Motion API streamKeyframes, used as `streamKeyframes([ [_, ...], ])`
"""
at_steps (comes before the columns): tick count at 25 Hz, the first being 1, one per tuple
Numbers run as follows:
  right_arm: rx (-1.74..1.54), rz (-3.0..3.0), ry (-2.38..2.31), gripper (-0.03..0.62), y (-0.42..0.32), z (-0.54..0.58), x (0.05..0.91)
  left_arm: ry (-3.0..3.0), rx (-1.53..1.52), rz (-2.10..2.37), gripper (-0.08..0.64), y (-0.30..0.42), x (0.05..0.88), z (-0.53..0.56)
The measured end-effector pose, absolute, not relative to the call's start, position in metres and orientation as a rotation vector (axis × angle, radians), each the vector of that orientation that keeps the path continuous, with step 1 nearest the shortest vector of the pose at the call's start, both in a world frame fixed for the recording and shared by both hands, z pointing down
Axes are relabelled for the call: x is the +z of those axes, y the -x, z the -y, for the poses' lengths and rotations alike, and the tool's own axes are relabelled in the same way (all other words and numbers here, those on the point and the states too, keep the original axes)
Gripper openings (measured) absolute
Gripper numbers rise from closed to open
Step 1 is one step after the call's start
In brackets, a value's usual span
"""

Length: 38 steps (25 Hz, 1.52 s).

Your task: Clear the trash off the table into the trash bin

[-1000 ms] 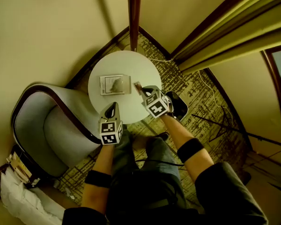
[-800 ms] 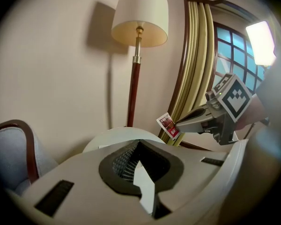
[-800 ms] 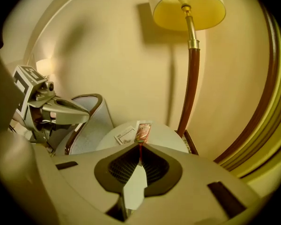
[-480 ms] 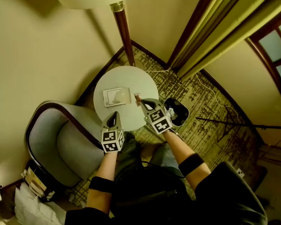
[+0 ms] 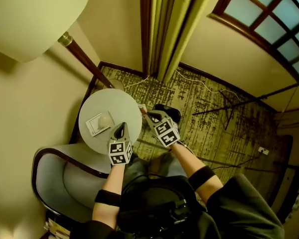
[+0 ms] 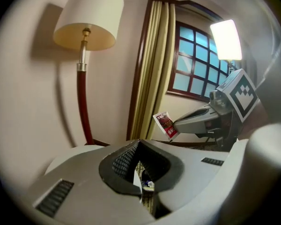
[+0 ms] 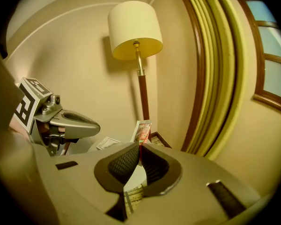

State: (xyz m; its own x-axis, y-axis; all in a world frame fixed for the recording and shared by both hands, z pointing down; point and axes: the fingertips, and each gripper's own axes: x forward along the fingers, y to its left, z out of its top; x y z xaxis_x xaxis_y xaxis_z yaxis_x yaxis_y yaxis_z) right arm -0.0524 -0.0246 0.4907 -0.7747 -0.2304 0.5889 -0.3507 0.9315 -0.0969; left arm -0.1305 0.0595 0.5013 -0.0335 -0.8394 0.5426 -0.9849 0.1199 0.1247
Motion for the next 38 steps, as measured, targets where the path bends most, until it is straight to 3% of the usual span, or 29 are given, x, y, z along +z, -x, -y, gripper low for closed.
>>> streamKeyframes([
  [8,0.39,2.393,-0.79,0.035,-0.082,0.072,0.495,-2.075,0.464,1.623,0.005,0.009,0.498,0.014],
  [14,0.475,2.326,-0.951,0.035,-0.143,0.077,0.505,-2.196,0.516,1.465,0.005,-0.054,0.497,0.039],
  [23,0.537,2.253,-1.01,0.035,-0.16,0.085,0.564,-2.224,0.583,1.351,0.005,-0.073,0.554,0.056],
  [38,0.736,2.099,-0.958,0.035,-0.175,0.104,0.811,-2.082,0.684,1.303,0.005,-0.089,0.76,0.077],
])
